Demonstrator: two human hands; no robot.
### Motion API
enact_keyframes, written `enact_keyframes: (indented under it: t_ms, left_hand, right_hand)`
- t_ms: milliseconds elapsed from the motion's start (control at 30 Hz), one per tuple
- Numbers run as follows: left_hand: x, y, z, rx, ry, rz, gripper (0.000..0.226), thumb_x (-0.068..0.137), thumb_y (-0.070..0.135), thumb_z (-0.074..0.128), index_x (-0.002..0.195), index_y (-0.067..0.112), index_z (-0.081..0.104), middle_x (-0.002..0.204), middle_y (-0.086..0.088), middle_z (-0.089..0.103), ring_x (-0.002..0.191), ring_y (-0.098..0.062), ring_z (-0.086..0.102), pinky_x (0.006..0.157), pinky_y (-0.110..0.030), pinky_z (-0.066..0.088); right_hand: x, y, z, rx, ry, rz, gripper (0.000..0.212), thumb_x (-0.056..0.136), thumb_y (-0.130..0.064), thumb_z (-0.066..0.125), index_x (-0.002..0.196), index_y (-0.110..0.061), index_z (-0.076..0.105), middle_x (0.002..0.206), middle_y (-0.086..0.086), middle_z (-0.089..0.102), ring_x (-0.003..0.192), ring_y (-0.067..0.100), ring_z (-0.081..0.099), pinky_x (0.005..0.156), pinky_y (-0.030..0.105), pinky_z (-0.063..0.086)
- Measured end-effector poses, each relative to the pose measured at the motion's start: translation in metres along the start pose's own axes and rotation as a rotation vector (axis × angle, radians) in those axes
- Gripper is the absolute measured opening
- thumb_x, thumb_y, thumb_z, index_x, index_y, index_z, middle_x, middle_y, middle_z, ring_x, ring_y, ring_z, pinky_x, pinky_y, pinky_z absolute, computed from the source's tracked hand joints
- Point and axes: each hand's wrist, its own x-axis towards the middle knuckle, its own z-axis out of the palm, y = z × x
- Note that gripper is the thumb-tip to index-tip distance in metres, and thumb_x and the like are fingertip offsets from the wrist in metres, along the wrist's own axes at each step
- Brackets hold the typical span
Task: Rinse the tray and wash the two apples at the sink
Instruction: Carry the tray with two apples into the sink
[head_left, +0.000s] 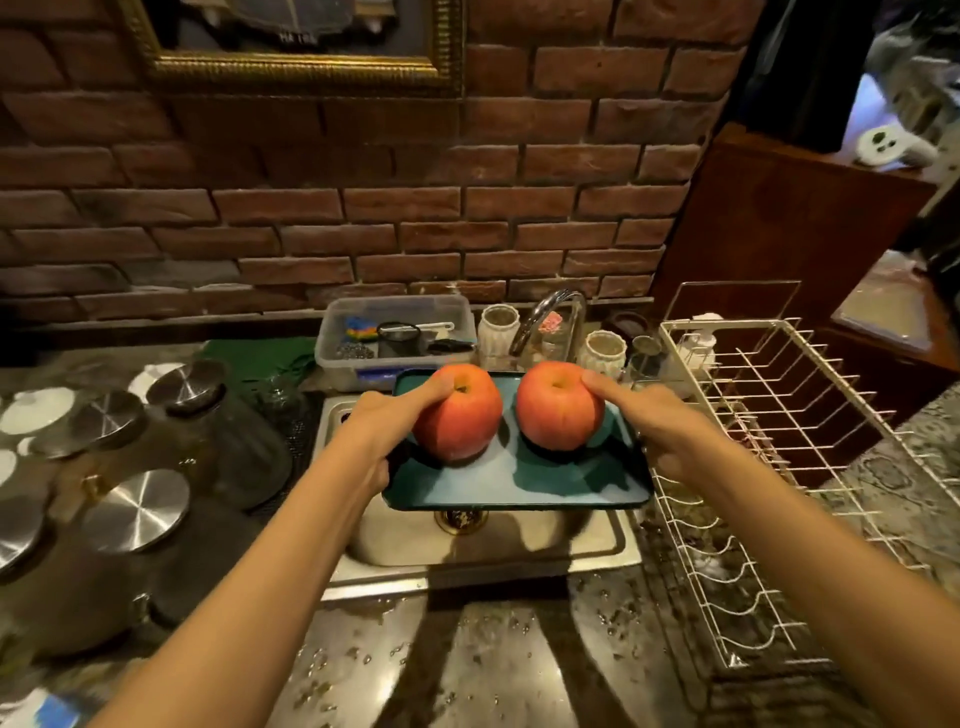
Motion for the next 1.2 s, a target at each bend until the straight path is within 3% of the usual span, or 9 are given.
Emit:
enact_keyframes:
  t_ms: [100,233,367,567,633,867,967,1067,1200]
  left_hand:
    - [0.025,-0.029,-0.017,-0.027,0.028,-0.027,0.076,0.064,0.051,0.089,0.115,0.001,0.063,0.106,-0.014,0.066,0.094,-0.029,0.063,0.073,-0.036,0.051]
    - [0.054,-0.065,-0.031,-0.035,0.047,-0.086,0.077,0.062,0.055,0.088,0.111,0.0,0.067,0.105,-0.013,0.067,0.088,-0.024,0.061,0.069,-0.032,0.047]
    - [0.085,-0.098,-0.032,-0.028,0.069,-0.125,0.102,0.048,0.064,0.087,0.125,0.003,0.06,0.118,-0.015,0.067,0.094,-0.024,0.063,0.067,-0.031,0.047]
    - [0.133,-0.127,-0.027,-0.015,0.046,-0.17,0.076,0.081,0.033,0.082,0.142,0.003,0.047,0.116,-0.008,0.06,0.106,-0.024,0.056,0.088,-0.032,0.044]
    - [0.151,-0.135,-0.026,-0.013,0.036,-0.192,0.076,0.08,0.032,0.082,0.142,0.005,0.047,0.116,-0.006,0.06,0.109,-0.024,0.056,0.095,-0.036,0.047]
    - [0.215,-0.185,-0.027,0.02,0.002,-0.311,0.147,0.036,0.071,0.089,0.157,0.014,0.027,0.149,-0.01,0.047,0.131,-0.031,0.052,0.113,-0.05,0.042]
    - [0.227,-0.19,-0.022,-0.036,0.014,-0.346,0.131,0.042,0.059,0.089,0.152,0.012,0.034,0.14,-0.011,0.055,0.123,-0.029,0.058,0.104,-0.045,0.05]
    - [0.242,-0.203,-0.013,-0.08,0.012,-0.391,0.084,0.065,0.042,0.09,0.133,0.017,0.048,0.124,-0.014,0.064,0.109,-0.029,0.066,0.094,-0.045,0.057]
    - [0.268,-0.224,-0.001,-0.047,0.064,-0.385,0.067,0.072,0.035,0.087,0.128,0.009,0.06,0.109,-0.013,0.071,0.098,-0.028,0.07,0.077,-0.038,0.059]
  right_hand:
    - [0.017,0.016,0.03,0.015,0.005,0.019,0.104,0.047,-0.077,0.082,0.117,-0.003,0.063,0.115,0.011,0.066,0.102,0.028,0.064,0.086,0.041,0.056]
    - [0.034,0.039,0.063,0.039,-0.035,0.023,0.037,0.082,-0.046,0.077,0.085,-0.012,0.061,0.083,0.001,0.058,0.073,0.014,0.053,0.054,0.024,0.036]
    - [0.066,0.065,0.092,0.002,-0.055,0.075,0.05,0.076,-0.057,0.077,0.065,-0.018,0.047,0.066,-0.001,0.048,0.06,0.013,0.045,0.049,0.026,0.03]
    - [0.11,0.094,0.117,-0.024,-0.091,0.156,0.04,0.076,-0.05,0.08,0.074,-0.012,0.067,0.073,0.004,0.066,0.065,0.014,0.057,0.056,0.027,0.043]
    - [0.124,0.104,0.124,-0.027,-0.099,0.165,0.054,0.067,-0.058,0.082,0.084,-0.008,0.072,0.079,0.008,0.07,0.07,0.018,0.061,0.061,0.032,0.046]
    - [0.177,0.142,0.146,-0.037,-0.11,0.205,0.043,0.076,-0.049,0.081,0.09,-0.01,0.067,0.076,0.0,0.068,0.074,0.016,0.066,0.055,0.021,0.046]
    - [0.199,0.156,0.154,-0.026,-0.143,0.221,0.043,0.081,-0.038,0.08,0.108,-0.008,0.065,0.09,0.0,0.07,0.084,0.013,0.067,0.059,0.017,0.048]
    - [0.218,0.169,0.161,-0.044,-0.149,0.241,0.049,0.08,-0.041,0.08,0.114,-0.008,0.065,0.096,0.0,0.07,0.08,0.006,0.064,0.059,0.016,0.047]
    - [0.24,0.184,0.166,-0.032,-0.13,0.244,0.051,0.08,-0.04,0.081,0.115,-0.006,0.064,0.093,-0.002,0.069,0.078,0.004,0.063,0.048,0.008,0.045]
